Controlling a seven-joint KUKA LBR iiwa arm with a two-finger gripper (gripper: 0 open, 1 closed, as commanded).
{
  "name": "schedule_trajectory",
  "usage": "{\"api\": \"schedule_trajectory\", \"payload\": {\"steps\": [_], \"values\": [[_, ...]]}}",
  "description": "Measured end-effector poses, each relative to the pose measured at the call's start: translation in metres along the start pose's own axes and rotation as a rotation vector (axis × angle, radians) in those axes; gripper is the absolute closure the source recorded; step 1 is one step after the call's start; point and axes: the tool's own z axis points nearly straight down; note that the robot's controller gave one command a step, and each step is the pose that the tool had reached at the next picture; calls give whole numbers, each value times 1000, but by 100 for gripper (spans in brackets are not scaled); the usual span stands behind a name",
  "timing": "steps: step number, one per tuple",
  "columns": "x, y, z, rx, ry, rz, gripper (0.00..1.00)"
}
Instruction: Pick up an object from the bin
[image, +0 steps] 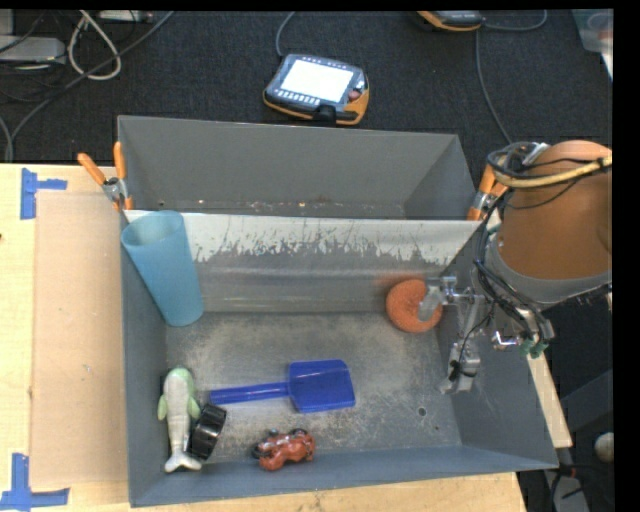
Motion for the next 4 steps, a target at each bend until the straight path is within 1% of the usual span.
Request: {"api": "schedule_trajectory", "payload": {"steps": [1, 2, 3, 4], "values": [[-1, 1, -5, 1, -9, -4, 0], [24, 55, 109, 1, -11, -83, 0], [1, 160, 82, -1, -24, -96, 0], [-12, 156, 123, 2, 3, -51, 0]]}}
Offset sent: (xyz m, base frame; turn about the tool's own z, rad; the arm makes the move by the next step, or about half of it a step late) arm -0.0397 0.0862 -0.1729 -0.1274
